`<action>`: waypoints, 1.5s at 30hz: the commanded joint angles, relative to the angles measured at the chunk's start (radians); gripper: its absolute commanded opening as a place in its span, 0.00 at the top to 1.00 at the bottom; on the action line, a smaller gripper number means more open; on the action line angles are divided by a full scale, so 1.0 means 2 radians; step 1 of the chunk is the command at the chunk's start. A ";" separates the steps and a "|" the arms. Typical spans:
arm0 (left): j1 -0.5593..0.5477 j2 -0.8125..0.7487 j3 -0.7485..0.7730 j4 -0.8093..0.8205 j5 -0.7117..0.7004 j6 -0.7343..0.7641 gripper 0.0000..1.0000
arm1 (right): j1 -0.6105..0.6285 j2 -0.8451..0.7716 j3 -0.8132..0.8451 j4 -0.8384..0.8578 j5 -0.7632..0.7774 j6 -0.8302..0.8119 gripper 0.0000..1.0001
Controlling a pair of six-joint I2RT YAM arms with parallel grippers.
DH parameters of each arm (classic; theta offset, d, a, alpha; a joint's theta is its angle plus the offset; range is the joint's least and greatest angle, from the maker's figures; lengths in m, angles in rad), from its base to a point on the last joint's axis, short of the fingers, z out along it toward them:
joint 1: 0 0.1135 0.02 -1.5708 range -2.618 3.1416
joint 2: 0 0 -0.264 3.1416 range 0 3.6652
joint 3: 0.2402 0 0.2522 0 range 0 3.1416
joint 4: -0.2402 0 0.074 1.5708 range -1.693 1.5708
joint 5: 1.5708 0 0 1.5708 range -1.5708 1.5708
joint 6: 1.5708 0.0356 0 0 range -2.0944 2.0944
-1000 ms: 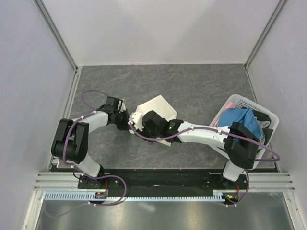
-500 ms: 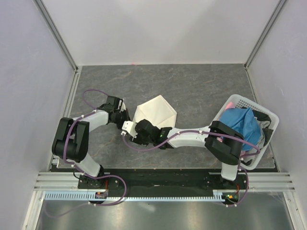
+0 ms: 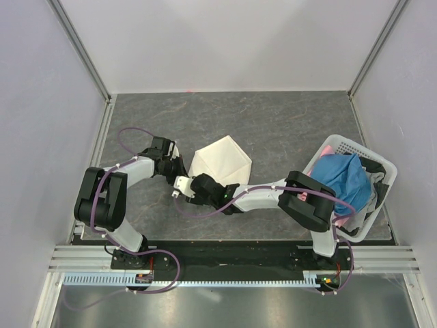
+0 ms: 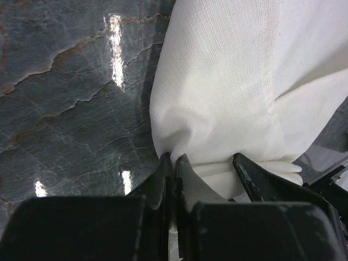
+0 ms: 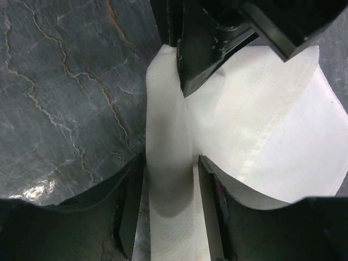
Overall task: Fold the napkin, place the utensils inside, and roll it up
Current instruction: Roll the napkin with the utensil
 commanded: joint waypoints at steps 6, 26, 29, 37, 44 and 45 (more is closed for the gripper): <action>-0.001 0.019 0.005 -0.023 0.015 0.035 0.98 | -0.031 0.019 0.010 -0.036 -0.107 -0.014 0.69; 0.002 -0.072 -0.014 -0.004 -0.142 -0.003 0.33 | -0.132 0.087 0.126 -0.251 -0.454 0.075 0.93; 0.002 -0.103 -0.039 0.010 -0.172 -0.016 0.32 | -0.143 0.102 0.142 -0.270 -0.482 0.082 0.94; 0.002 -0.266 -0.175 0.150 -0.156 -0.037 0.32 | -0.160 0.153 0.200 -0.336 -0.539 0.086 0.94; 0.001 -0.349 -0.281 0.338 -0.042 -0.057 0.30 | -0.179 0.200 0.237 -0.351 -0.585 0.118 0.94; 0.001 -0.347 -0.291 0.351 -0.030 -0.058 0.30 | -0.182 0.204 0.240 -0.354 -0.588 0.119 0.94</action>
